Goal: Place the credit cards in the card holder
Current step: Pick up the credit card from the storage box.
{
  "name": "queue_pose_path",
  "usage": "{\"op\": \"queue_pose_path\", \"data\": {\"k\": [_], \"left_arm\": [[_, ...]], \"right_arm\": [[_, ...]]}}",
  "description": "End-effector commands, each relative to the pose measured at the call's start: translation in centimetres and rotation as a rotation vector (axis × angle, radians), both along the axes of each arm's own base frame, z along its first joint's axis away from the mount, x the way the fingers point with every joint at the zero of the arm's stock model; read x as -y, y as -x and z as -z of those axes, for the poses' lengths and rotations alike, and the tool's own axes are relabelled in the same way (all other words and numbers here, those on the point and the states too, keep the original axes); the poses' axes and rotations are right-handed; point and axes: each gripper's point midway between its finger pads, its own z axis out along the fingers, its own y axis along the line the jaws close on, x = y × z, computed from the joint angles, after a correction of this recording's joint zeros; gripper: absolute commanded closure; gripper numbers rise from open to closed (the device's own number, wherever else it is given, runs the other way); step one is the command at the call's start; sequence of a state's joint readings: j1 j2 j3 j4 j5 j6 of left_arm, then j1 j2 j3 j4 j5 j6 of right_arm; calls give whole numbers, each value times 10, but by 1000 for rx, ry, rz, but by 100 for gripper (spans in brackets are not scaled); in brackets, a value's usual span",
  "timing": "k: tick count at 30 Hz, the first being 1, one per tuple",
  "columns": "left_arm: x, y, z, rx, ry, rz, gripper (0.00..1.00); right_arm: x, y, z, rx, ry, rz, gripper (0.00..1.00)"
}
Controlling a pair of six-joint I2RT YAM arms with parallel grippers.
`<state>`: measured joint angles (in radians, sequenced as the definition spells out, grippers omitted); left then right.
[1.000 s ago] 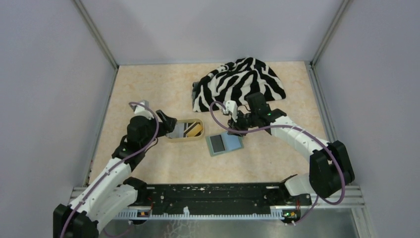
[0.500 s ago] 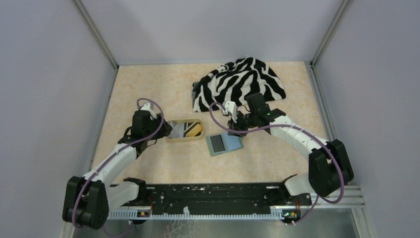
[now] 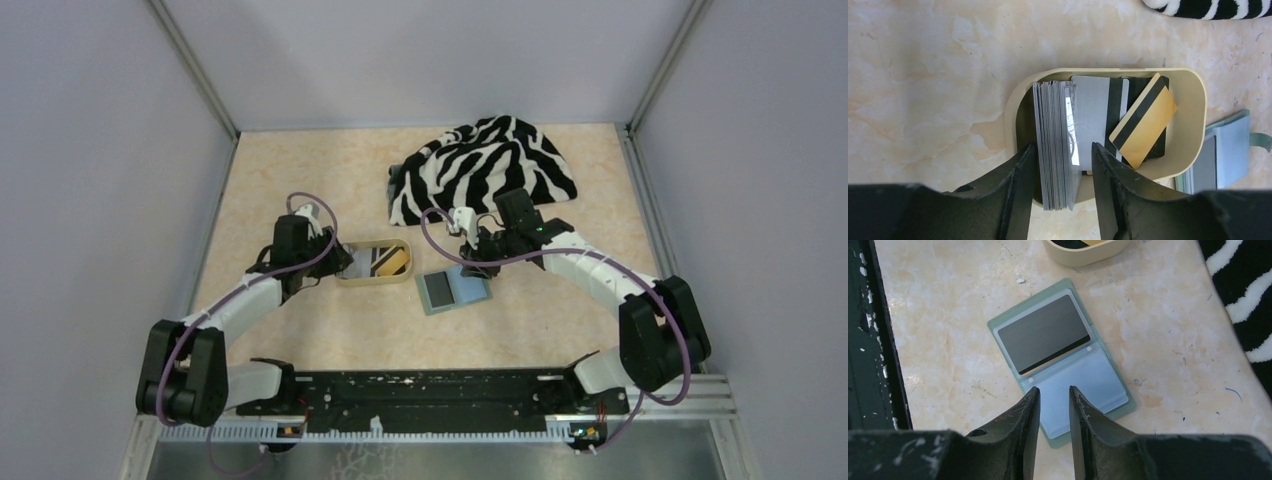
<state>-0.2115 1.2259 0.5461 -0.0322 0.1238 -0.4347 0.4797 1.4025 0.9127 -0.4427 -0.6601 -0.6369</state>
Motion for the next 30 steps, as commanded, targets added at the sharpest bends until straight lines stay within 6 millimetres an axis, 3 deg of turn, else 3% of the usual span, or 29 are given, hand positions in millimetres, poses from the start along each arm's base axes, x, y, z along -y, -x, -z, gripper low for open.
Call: {"op": "queue_pose_path", "data": {"k": [1,11,23,30], "left_arm": [[7,-10,-11,23,45,27,48],[10,-17,-9,7,84,31,46],[4,-15,-22,30,127,12,60],[2,-14,-31,59,138,4,62]], "right_arm": [[-6,-11,-21,64,-43,-18,72],[-6,-10,-23,65,-47,-24,72],[-6,-9,-26,73,-52,-26,72],[-6,-9,-26,75,-55,-27,72]]}}
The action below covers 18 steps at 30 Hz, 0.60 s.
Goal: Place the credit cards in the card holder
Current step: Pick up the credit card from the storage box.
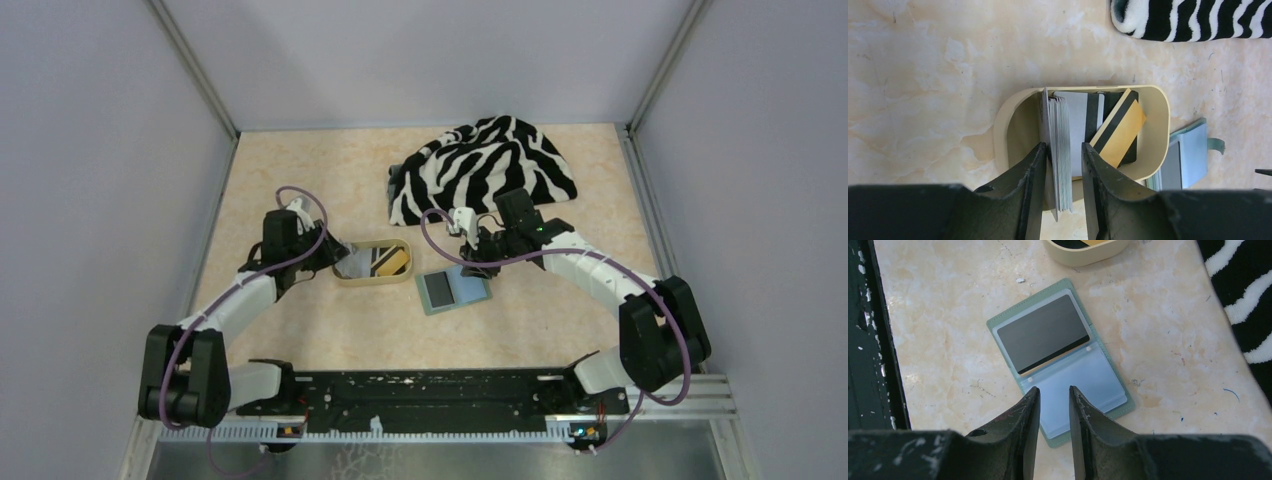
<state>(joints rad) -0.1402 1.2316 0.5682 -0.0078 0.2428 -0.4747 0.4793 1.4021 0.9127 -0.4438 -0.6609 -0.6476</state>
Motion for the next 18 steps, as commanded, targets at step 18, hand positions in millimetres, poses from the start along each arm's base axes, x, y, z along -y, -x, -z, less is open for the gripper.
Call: {"op": "queue_pose_path", "data": {"k": [18], "left_arm": [[-14,5,0,-8,-28,-64,76]], "right_arm": [[-5,-10,-25,63,-55,-15,72]]}}
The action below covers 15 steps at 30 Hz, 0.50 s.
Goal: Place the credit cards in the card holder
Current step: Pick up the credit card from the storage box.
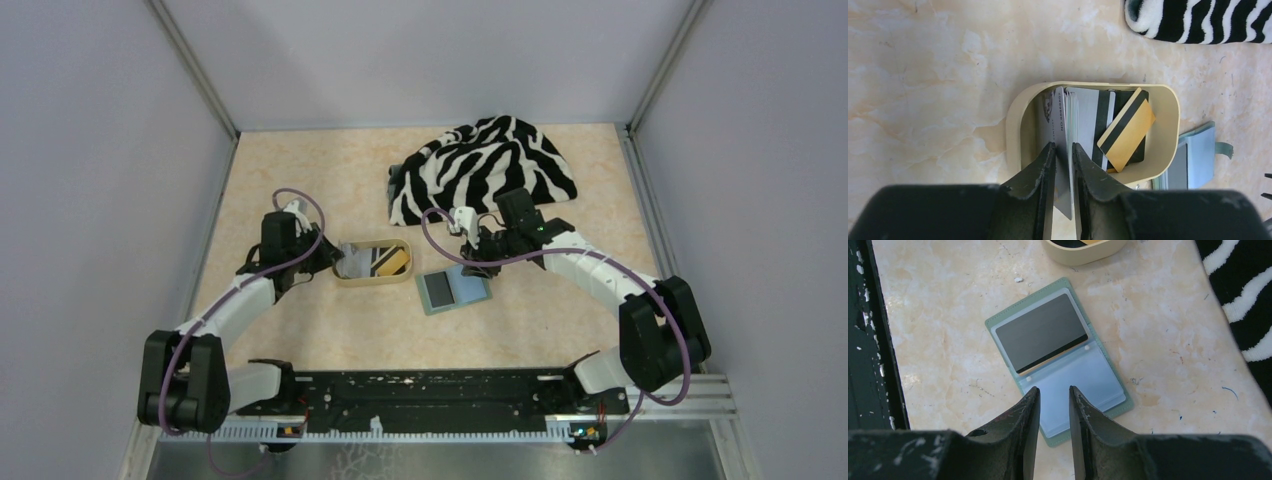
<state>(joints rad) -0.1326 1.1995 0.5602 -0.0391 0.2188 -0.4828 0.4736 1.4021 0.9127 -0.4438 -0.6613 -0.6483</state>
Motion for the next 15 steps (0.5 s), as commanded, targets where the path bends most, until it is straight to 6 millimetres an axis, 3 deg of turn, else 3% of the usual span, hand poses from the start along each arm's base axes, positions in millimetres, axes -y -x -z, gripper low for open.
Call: {"op": "queue_pose_path", "data": {"k": [1,7,11,15], "left_arm": [[-9,1,0,-1,-23,-38,78],[-15,2,-4,5,-45,-64,86],[-19,3,-7,11,-59,-80,100],[-25,5,-11,-4,-86,-102,100]], "right_arm": [[-6,-8,-25,62,-55,-20,72],[-6,-8,-23,56,-54,-22,72],[-6,-8,-22,54,-53,-22,72],[-7,-8,-22,52,-54,-23,72]]}}
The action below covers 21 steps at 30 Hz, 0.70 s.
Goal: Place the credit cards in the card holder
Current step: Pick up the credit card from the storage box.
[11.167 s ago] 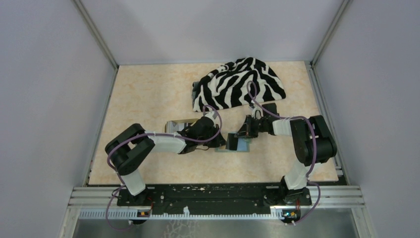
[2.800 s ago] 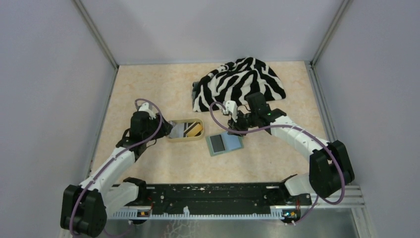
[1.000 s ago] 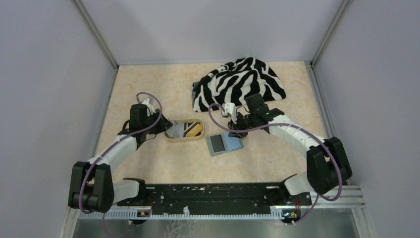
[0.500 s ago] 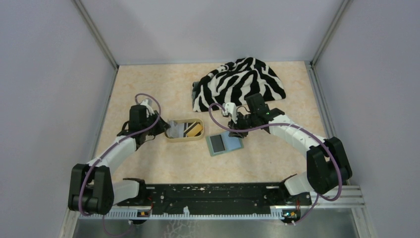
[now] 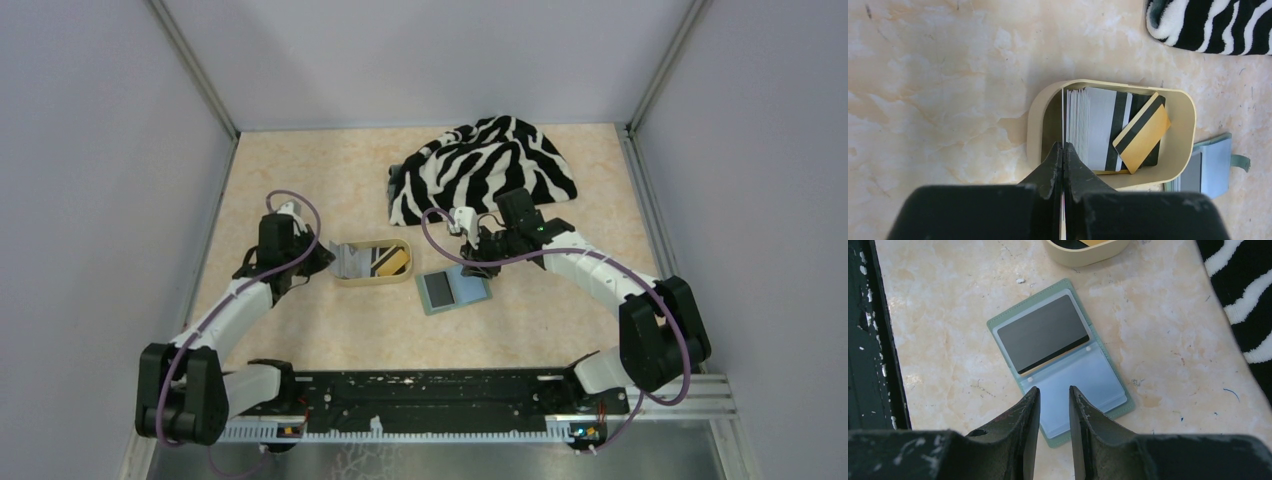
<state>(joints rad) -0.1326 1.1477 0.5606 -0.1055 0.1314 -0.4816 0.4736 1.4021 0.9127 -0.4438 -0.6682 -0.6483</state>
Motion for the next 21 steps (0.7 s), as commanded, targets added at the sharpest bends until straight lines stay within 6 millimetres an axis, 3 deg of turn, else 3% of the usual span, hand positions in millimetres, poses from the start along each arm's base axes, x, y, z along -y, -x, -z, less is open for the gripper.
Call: {"op": "queue_pose_path", "data": {"k": [1,9,14,18,21], "left_arm": [[-11,0,-12,1,-38,-38,100],[-30,5,-46,77,-100,-113,100],[-29,11,-73,165,-91,-97,100],[-2,19,-102,287,12,40,100],[35,33,-123,406,180,210,100]], "right_arm": [[-6,-9,-22,55,-50,-20,72],[-6,-8,-21,49,-51,-22,72],[-7,-7,-22,48,-56,-26,72],[-10,-3,-25,34,-79,-41,72],[-17,5,-32,2,-133,-67,72]]}}
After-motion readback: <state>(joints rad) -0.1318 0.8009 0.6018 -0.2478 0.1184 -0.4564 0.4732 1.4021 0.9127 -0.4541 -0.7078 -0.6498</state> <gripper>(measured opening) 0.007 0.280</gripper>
